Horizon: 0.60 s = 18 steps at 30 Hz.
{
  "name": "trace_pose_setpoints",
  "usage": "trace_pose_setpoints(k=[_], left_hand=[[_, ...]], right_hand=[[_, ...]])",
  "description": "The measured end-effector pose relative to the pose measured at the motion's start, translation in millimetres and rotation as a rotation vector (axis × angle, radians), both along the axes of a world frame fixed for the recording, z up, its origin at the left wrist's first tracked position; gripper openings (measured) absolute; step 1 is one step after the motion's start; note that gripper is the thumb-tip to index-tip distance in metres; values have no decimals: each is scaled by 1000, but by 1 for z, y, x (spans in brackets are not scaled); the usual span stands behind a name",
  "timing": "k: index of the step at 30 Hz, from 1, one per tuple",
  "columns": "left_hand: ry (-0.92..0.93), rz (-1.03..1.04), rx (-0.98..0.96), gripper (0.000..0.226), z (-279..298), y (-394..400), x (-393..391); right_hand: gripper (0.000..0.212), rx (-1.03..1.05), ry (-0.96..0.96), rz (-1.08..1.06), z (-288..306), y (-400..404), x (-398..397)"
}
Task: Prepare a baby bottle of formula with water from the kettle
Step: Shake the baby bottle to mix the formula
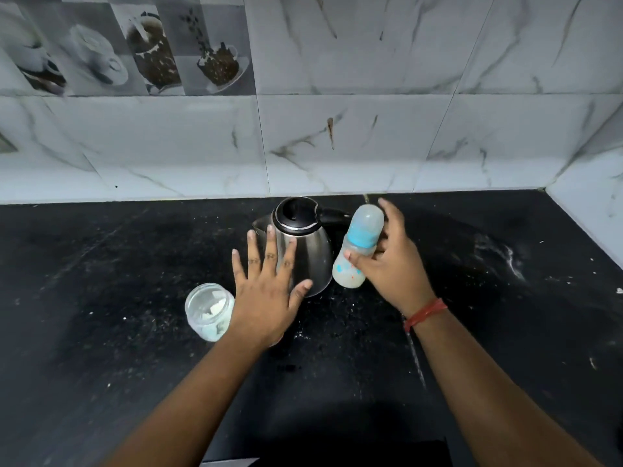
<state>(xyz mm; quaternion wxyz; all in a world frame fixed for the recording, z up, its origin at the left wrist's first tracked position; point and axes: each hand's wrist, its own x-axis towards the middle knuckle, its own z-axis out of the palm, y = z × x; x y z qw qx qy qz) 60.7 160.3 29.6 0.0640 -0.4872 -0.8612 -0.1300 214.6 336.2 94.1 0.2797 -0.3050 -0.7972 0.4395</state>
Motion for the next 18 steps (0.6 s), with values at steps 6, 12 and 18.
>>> trace_pose_setpoints(k=[6, 12, 18], left_hand=[[-47, -6, -111, 78, -36, -14, 15], [-70, -18, -196, 77, -59, -23, 22], [-73, -17, -207, 77, -67, -24, 26]], right_hand=[[89, 47, -140, -46, -62, -22, 13], [80, 85, -231, -67, -92, -26, 18], [70, 97, -257, -84, -105, -28, 27]])
